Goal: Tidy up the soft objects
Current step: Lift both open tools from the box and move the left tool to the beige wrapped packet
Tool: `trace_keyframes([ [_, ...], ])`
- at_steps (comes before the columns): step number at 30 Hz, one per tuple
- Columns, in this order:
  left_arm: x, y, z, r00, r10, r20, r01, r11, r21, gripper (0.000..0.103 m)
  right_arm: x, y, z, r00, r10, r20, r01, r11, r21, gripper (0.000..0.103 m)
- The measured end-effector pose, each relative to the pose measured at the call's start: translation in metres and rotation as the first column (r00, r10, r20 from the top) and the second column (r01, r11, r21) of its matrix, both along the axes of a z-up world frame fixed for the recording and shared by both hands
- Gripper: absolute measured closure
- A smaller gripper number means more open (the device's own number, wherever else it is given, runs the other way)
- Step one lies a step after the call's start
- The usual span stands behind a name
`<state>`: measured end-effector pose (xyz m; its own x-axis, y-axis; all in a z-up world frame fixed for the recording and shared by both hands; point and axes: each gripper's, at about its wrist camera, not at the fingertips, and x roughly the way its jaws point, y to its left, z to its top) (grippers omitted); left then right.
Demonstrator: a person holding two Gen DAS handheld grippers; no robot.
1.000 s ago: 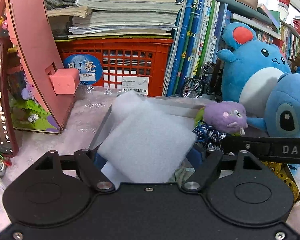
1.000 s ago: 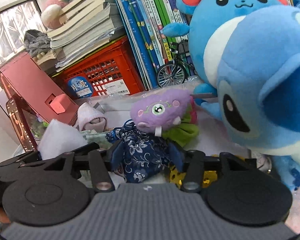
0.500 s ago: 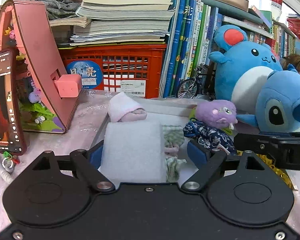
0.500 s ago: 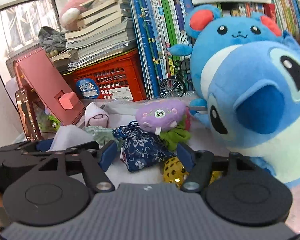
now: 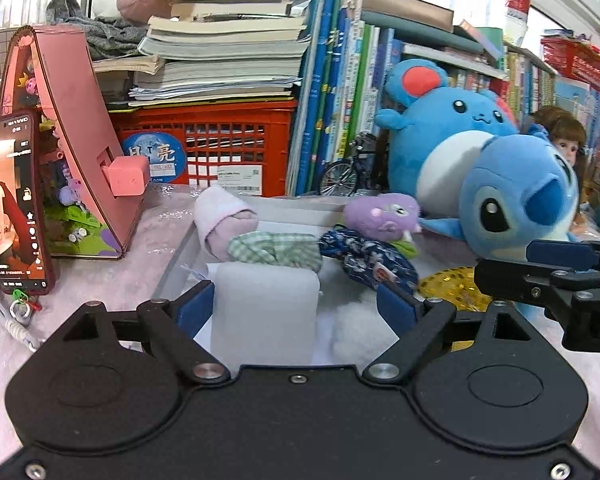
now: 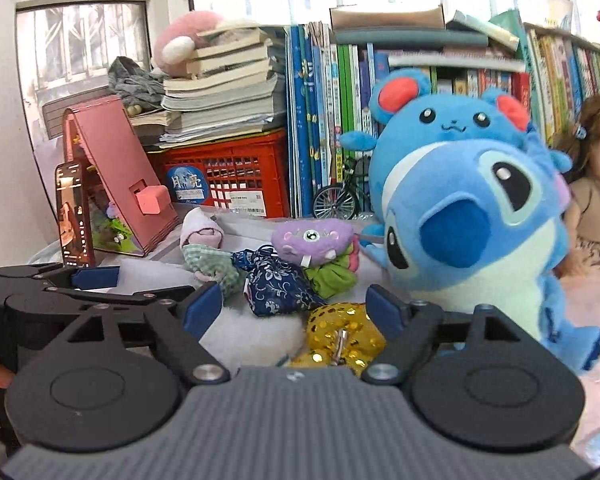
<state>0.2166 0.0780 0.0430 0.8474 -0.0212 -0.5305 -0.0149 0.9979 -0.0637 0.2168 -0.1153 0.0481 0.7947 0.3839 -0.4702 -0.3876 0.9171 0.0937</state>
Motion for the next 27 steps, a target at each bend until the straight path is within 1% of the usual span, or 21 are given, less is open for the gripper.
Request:
trace_keyframes([
  [9, -0.031, -0.018, 0.005, 0.999, -0.049, 0.021, 0.049, 0.999, -0.003, 0.015, -0.037, -0.012, 0.012, 0.996, 0.024, 0.087, -0.020, 0.999, -0.050, 0.013],
  [12, -0.038, -0.025, 0.005, 0.998, -0.066, 0.024, 0.066, 0.998, 0.003, 0.015, -0.046, -0.015, 0.014, 0.994, 0.031, 0.109, -0.024, 0.998, -0.064, 0.010],
  [16, -0.047, -0.033, 0.004, 0.995, -0.092, 0.031, 0.092, 0.995, 0.028, 0.015, -0.058, -0.020, 0.013, 0.990, 0.039, 0.136, -0.027, 0.995, -0.092, 0.009],
  [19, -0.051, -0.038, 0.003, 0.993, -0.112, 0.024, 0.112, 0.994, 0.020, 0.015, -0.066, -0.025, 0.011, 0.988, 0.040, 0.149, -0.024, 0.994, -0.108, 0.006],
  [22, -0.057, -0.044, 0.002, 0.990, -0.136, 0.020, 0.136, 0.991, 0.018, 0.015, -0.073, -0.032, 0.008, 0.987, 0.030, 0.159, -0.010, 0.992, -0.124, 0.004],
  [27, -0.068, -0.054, 0.001, 0.984, -0.179, 0.019, 0.179, 0.984, 0.015, 0.015, -0.081, -0.051, 0.004, 0.985, -0.015, 0.171, 0.038, 0.990, -0.133, 0.002],
])
